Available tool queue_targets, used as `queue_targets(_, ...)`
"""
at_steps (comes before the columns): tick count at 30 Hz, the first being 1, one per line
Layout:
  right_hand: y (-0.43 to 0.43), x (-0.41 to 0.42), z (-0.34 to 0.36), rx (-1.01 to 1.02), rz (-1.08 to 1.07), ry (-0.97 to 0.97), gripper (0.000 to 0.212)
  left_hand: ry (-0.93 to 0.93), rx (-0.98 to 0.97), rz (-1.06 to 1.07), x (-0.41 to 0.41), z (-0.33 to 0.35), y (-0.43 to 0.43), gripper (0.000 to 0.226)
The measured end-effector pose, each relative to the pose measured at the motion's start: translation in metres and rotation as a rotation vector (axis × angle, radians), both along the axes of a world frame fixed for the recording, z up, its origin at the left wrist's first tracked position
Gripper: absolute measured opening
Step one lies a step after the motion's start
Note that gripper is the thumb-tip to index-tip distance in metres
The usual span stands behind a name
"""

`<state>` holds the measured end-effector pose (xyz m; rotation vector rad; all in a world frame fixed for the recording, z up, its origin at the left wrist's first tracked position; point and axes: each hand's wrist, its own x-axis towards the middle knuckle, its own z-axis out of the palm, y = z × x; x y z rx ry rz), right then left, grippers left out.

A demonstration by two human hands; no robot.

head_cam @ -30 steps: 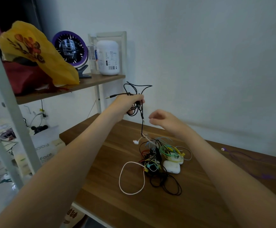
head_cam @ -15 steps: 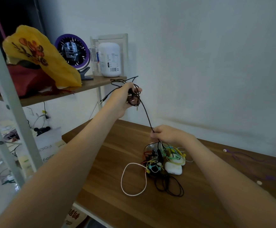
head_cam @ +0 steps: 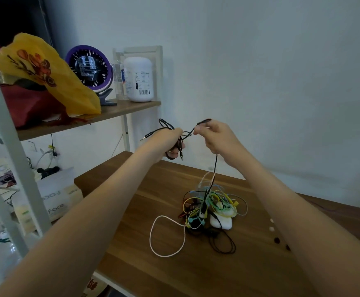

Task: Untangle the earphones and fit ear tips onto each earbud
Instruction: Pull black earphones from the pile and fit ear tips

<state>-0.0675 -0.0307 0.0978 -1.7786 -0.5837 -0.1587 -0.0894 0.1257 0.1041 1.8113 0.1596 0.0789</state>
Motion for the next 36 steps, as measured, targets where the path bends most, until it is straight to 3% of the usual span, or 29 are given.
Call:
queue_targets(4,-0.003,-0.004,0.012,-0.273,0.0,-0.077,0.028,0.039,0.015,-0.044,0.001,-0.002,-0.004,0.03)
queue_targets(7,-0.003,-0.004,0.014,-0.498,-0.007,-0.117,0.031,0.005,-0.034,-0.191,0.001,-0.004,-0.004,0.059)
queue_targets(9,-0.003,-0.005,0.011,-0.61,-0.006,-0.103,0.031,0.013,0.031,-0.296,-0.002,-0.004,-0.005,0.074)
queue_targets(11,-0.002,-0.006,0.006,-0.697,-0.012,-0.085,0.03,0.041,0.175,-0.348,-0.005,-0.005,-0.007,0.071)
queue_targets(14,0.0,-0.003,0.004,-0.808,-0.024,-0.121,0.023,0.089,0.318,-0.39,-0.006,-0.011,-0.008,0.048)
queue_targets(16,-0.002,-0.004,0.002,-0.773,-0.015,-0.097,0.025,0.104,0.306,-0.397,-0.006,-0.013,-0.006,0.04)
queue_targets(21,-0.009,-0.007,-0.011,-0.405,0.16,0.061,0.018,0.081,0.145,-0.548,-0.009,-0.016,0.008,0.023)
queue_targets(24,-0.008,-0.008,-0.023,-0.311,0.284,0.032,0.021,0.085,0.118,-0.513,-0.007,-0.02,0.01,0.028)
queue_targets(27,-0.007,-0.003,-0.029,-0.175,0.345,0.153,0.016,0.065,0.106,-0.467,-0.007,-0.024,0.011,0.024)
queue_targets(30,-0.009,0.003,-0.031,-0.226,0.325,0.224,0.008,0.054,0.073,-0.429,-0.005,-0.029,0.017,0.026)
queue_targets(34,-0.007,-0.005,-0.022,-0.48,0.139,0.143,0.044,0.053,0.479,-0.409,-0.001,-0.036,0.009,0.049)
queue_targets(36,-0.001,-0.012,-0.016,-0.544,0.074,0.072,0.059,0.021,0.574,-0.404,-0.002,-0.04,-0.005,0.053)
